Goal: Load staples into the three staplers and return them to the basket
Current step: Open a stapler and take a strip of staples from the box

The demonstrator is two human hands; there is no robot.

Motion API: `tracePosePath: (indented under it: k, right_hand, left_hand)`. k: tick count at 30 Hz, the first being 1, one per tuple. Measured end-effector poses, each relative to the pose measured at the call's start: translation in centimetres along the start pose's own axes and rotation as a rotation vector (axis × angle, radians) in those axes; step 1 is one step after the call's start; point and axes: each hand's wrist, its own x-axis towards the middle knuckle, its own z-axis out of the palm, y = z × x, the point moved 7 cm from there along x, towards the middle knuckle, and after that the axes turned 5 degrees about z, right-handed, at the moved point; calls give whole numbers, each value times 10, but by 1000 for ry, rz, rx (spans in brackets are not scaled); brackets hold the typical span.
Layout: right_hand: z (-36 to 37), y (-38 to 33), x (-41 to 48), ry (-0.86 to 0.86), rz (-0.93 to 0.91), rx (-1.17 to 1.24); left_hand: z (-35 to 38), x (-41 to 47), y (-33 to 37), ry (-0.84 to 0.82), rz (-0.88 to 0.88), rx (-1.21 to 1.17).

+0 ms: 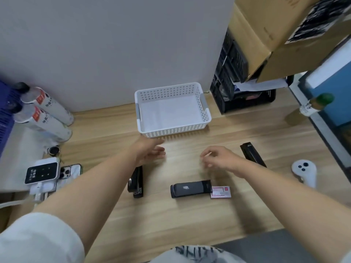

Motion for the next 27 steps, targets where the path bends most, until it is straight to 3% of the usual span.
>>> tracePosePath:
  k: [4, 8, 13, 17, 21, 24, 27]
  right_hand:
    - [60, -10, -17, -203, -256, -501]
    - [100, -12, -24, -19, -510, -934]
    - [54, -25, -19, 13, -506, -632]
    - [6, -43, -21, 31, -502, -355]
    - [-4, -56, -31, -31, -552, -347]
    - [-5, -60, -34, 6, -573, -342]
    - [-3, -63, -35, 55, -602, -395]
  left_hand:
    - [33, -19, -17, -137, 71, 301]
    - [49, -42, -42, -179, 48, 440]
    - [47, -75, -44, -164, 90, 380]
    - [52, -88, -36, -188, 228, 262]
    - [68, -88, -16, -180, 360, 248]
    - [79, -85, -6, -145, 439, 387]
    - [81, -83, -7, -143, 433, 327]
